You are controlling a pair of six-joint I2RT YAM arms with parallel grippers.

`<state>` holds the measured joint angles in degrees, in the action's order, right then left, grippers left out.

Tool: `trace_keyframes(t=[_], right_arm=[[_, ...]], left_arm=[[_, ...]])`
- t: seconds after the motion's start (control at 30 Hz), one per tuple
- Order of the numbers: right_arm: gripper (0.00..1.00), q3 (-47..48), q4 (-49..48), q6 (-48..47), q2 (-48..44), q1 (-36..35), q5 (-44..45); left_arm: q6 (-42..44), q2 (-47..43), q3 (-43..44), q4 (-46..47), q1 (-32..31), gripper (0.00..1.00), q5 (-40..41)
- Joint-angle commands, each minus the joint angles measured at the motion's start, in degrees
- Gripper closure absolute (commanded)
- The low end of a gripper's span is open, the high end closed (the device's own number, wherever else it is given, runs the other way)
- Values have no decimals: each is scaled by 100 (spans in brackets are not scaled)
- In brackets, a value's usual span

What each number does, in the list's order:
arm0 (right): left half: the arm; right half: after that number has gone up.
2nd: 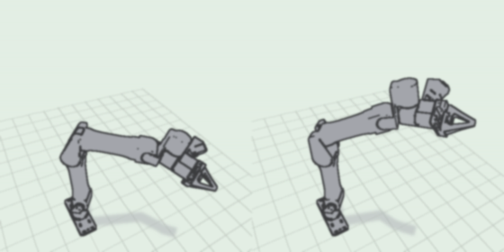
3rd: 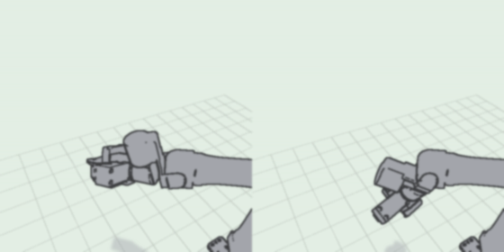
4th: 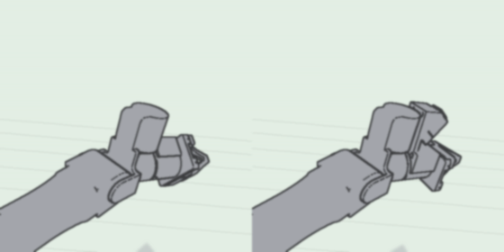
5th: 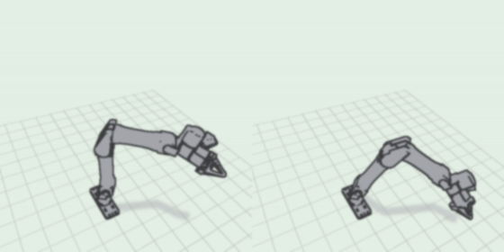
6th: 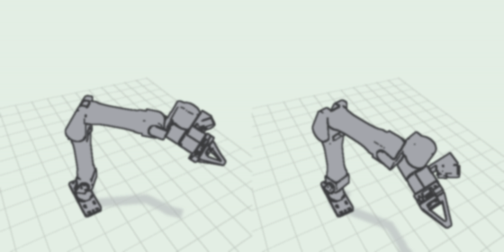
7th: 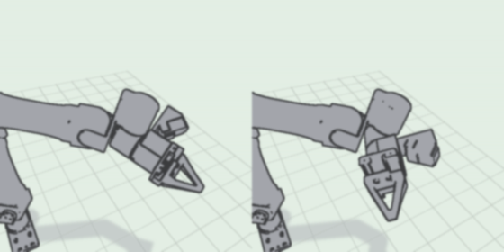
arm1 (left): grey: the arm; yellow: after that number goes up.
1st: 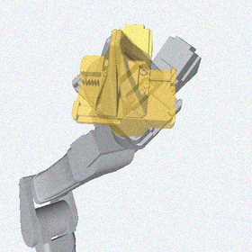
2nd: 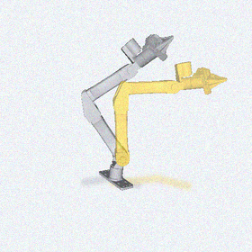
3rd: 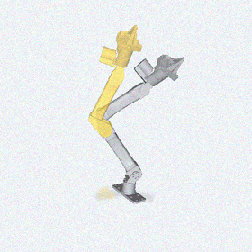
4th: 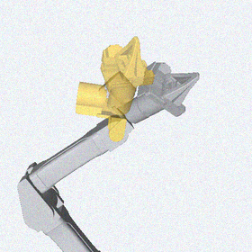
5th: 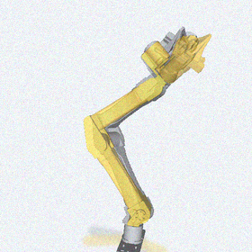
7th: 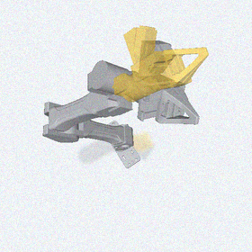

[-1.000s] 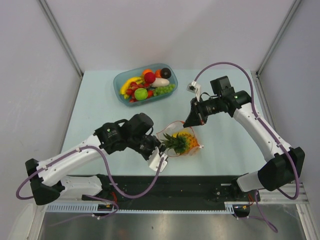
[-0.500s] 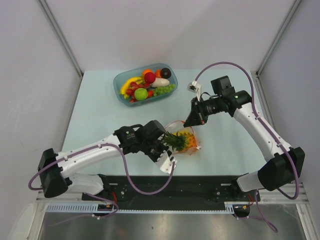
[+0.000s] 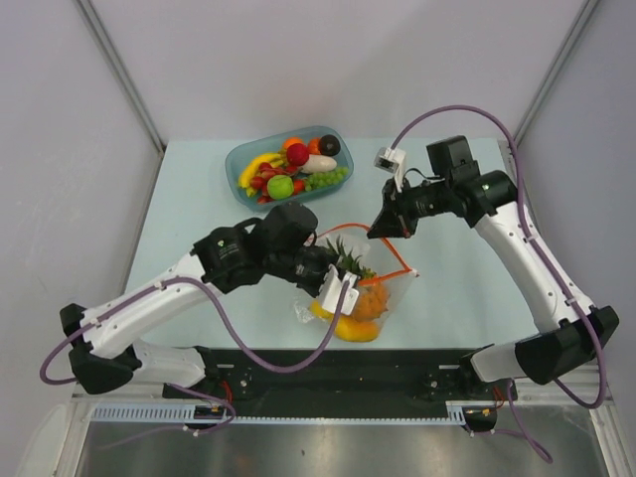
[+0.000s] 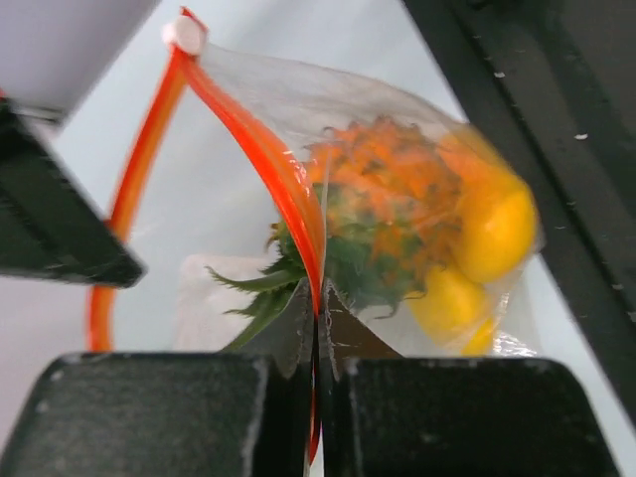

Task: Place the food in the zip-top bag and seal the zipper
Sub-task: Adjust the zipper food storage bag at the center of the board.

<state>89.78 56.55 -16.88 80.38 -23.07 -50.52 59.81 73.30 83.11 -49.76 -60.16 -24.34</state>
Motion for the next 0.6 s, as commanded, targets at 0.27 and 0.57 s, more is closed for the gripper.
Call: trace_keyframes(t=[0.27, 0.57], right_arm=[[100, -472, -285, -492, -163, -1305, 1105], [100, -425, -311, -562, 233, -1376, 1053]], left_arm=[[-1621, -613, -1395, 123, -127, 100, -326], [-2069, -764, -1078, 440, -127, 100, -309]])
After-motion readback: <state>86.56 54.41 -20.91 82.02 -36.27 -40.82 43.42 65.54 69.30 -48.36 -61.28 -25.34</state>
